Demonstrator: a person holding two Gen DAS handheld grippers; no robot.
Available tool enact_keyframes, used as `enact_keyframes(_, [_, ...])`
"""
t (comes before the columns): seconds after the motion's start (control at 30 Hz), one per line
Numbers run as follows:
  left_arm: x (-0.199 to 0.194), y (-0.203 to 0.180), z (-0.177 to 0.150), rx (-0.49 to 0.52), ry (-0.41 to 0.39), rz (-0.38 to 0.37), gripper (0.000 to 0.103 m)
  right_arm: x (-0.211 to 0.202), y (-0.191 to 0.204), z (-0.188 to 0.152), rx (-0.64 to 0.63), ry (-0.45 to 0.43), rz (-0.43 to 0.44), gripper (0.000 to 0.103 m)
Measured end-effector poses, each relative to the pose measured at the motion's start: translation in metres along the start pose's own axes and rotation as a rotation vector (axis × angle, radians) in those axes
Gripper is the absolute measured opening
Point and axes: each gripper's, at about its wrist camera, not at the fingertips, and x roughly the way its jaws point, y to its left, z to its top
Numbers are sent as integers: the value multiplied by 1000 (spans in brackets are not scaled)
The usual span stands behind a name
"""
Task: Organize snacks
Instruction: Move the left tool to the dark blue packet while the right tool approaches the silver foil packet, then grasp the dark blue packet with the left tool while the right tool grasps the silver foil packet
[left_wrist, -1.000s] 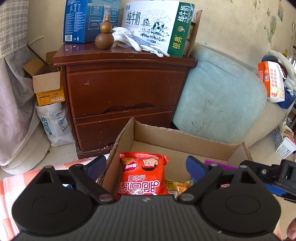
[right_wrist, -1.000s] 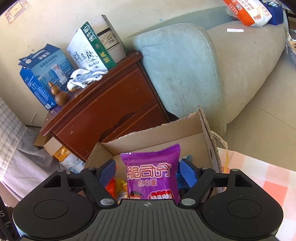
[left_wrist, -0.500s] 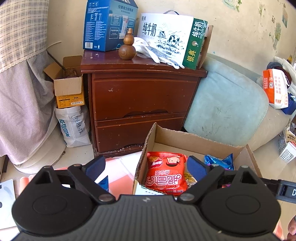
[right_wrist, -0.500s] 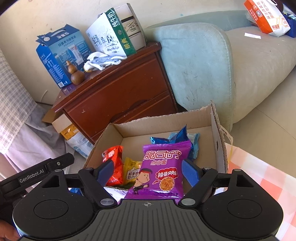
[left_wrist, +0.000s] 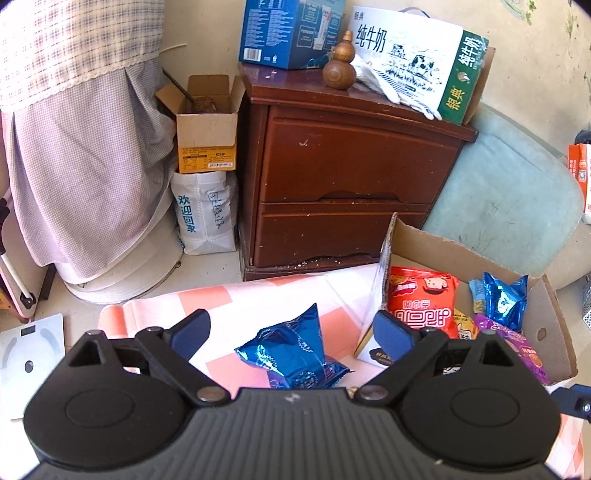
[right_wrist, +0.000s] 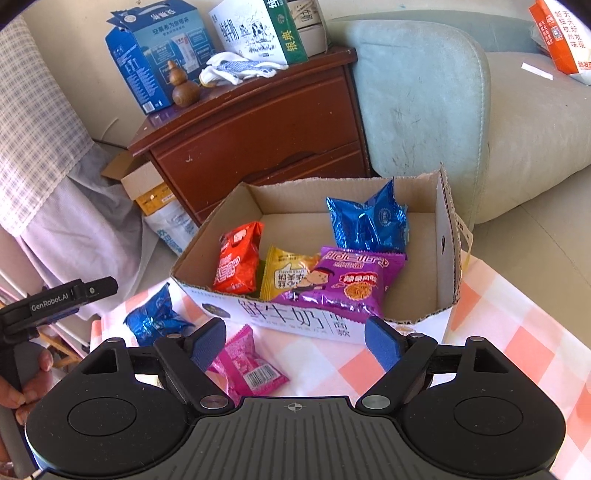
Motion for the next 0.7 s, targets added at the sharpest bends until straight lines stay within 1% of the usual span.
enact_keyframes(0.07, [6, 2, -2, -7, 23, 13, 94, 1, -3, -4, 2, 25, -1, 84])
enact_keyframes(0.17, [16, 1, -7, -9, 67, 4, 94, 2, -9, -9, 14, 62, -8, 84])
enact_keyframes(0.33, [30, -9, -15, 5, 104, 27, 94, 4, -18, -14, 30, 95, -42, 84])
enact_keyframes(0.43, [39, -14, -18, 10, 121, 39, 94, 8, -21, -20, 14, 128, -57, 84])
enact_keyframes(0.57, [49, -15, -19, -9, 141, 56, 94, 16, -21, -30, -21, 180, -100, 84])
enact_keyframes(0.7, [59, -18, -20, -27, 159, 61, 94, 28, -19, -42, -49, 240, -125, 84])
